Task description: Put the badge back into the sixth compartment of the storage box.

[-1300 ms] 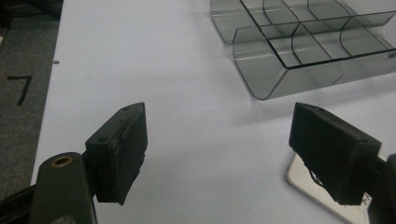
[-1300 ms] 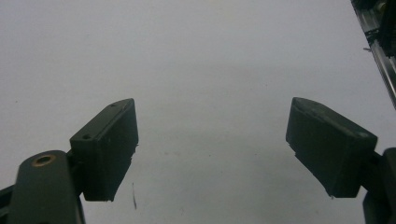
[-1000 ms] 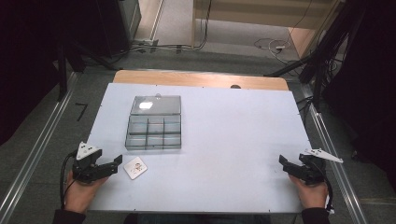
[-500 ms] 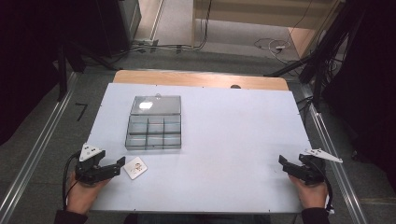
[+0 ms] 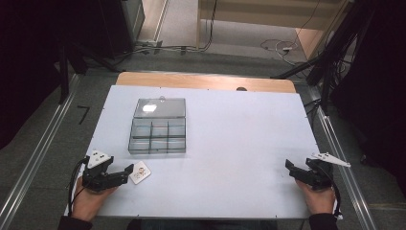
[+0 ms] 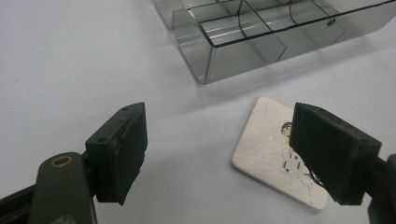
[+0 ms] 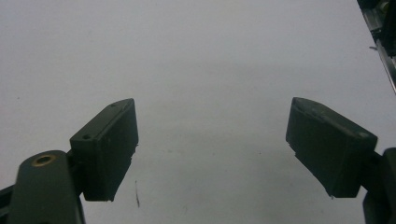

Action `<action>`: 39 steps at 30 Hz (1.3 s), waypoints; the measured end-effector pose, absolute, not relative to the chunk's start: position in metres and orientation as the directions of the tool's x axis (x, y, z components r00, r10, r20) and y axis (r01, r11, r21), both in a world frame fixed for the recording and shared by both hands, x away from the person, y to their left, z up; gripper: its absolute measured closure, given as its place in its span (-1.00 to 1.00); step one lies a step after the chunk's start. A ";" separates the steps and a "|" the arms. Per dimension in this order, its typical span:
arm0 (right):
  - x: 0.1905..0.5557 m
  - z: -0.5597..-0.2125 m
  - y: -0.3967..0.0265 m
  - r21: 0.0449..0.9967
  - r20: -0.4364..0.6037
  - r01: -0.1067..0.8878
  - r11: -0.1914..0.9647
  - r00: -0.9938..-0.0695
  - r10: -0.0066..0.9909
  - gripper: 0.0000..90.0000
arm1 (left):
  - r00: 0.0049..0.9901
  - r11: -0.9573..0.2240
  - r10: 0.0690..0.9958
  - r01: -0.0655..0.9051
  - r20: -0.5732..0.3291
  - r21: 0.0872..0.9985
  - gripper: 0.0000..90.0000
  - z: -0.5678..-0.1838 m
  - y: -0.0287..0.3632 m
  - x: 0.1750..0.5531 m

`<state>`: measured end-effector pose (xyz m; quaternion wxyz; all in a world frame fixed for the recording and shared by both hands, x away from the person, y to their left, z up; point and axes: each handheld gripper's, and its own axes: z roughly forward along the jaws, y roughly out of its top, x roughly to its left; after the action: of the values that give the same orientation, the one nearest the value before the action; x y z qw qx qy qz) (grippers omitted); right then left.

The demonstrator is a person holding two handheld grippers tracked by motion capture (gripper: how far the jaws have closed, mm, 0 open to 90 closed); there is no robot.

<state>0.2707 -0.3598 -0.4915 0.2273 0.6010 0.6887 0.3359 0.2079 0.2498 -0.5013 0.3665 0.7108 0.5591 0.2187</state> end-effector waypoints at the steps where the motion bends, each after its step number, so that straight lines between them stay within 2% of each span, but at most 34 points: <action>1: 0.271 -0.492 -0.360 0.737 0.089 0.674 0.054 -0.176 0.980 -0.66 | 0.279 -0.106 0.955 0.635 -0.099 0.766 -0.56 -0.501 0.250 0.208; 14: 0.271 -0.492 -0.359 0.737 0.088 0.674 0.057 -0.179 0.980 -0.66 | 0.338 -0.140 0.935 0.631 -0.108 0.763 -0.61 -0.503 0.240 0.207; 32: 0.271 -0.492 -0.359 0.733 0.086 0.677 0.063 -0.185 0.979 -0.66 | 0.428 -0.254 0.902 0.623 -0.052 0.740 -0.61 -0.510 0.224 0.208; 39: 0.271 -0.492 -0.358 0.733 0.086 0.677 0.064 -0.186 0.979 -0.66 | 0.442 -0.278 0.896 0.625 -0.036 0.729 -0.55 -0.514 0.220 0.210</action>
<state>0.2713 -0.3581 -0.4923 0.2257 0.5968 0.6936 0.3343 0.2103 0.2201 -0.5135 0.3463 0.7752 0.4907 0.1958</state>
